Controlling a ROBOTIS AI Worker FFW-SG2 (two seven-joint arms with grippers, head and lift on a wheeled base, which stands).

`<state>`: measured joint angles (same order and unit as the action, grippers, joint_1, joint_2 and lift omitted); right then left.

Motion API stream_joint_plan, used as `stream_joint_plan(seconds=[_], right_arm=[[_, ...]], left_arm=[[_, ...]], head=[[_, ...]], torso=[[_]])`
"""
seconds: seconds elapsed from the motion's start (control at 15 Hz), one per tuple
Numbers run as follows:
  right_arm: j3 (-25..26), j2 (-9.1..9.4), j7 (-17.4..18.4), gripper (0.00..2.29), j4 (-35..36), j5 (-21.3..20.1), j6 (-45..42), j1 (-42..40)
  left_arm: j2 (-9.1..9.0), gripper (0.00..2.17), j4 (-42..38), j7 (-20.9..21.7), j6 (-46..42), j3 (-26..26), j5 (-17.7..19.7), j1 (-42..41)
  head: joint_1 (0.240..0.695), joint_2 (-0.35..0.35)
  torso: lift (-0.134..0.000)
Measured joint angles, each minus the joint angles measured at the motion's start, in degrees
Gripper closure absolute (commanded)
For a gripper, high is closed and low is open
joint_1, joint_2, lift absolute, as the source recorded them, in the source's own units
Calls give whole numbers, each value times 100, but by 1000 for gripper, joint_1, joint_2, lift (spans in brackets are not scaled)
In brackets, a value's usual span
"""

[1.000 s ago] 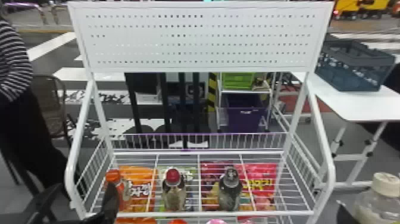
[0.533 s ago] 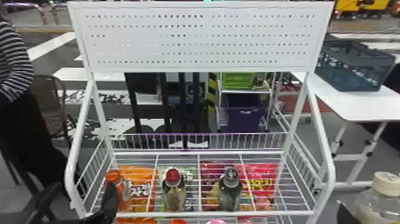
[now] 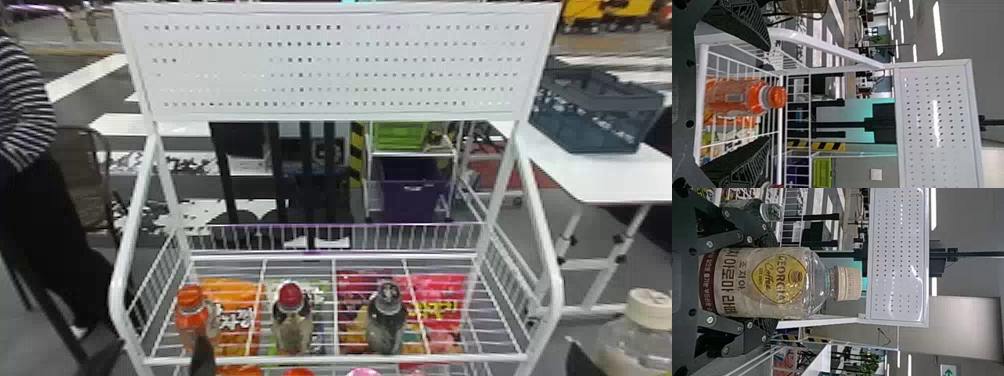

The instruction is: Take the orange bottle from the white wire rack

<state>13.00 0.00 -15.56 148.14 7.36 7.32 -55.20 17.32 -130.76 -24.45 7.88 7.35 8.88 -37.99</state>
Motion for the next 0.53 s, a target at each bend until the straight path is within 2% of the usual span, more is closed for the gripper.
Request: stream_joint_plan(seconds=[0.33, 0.53], right_arm=[[-48, 0, 0, 947, -65, -25, -15, 39], [-61, 0, -2, 947, -74, -36, -15, 51]], left_arm=[[-124, 80, 1686, -2, -1868, 452, -9, 303], [-179, 80, 2317, 52, -2150, 537, 54, 640]], head=[[499, 0], [499, 0]], torso=[[0], [0]])
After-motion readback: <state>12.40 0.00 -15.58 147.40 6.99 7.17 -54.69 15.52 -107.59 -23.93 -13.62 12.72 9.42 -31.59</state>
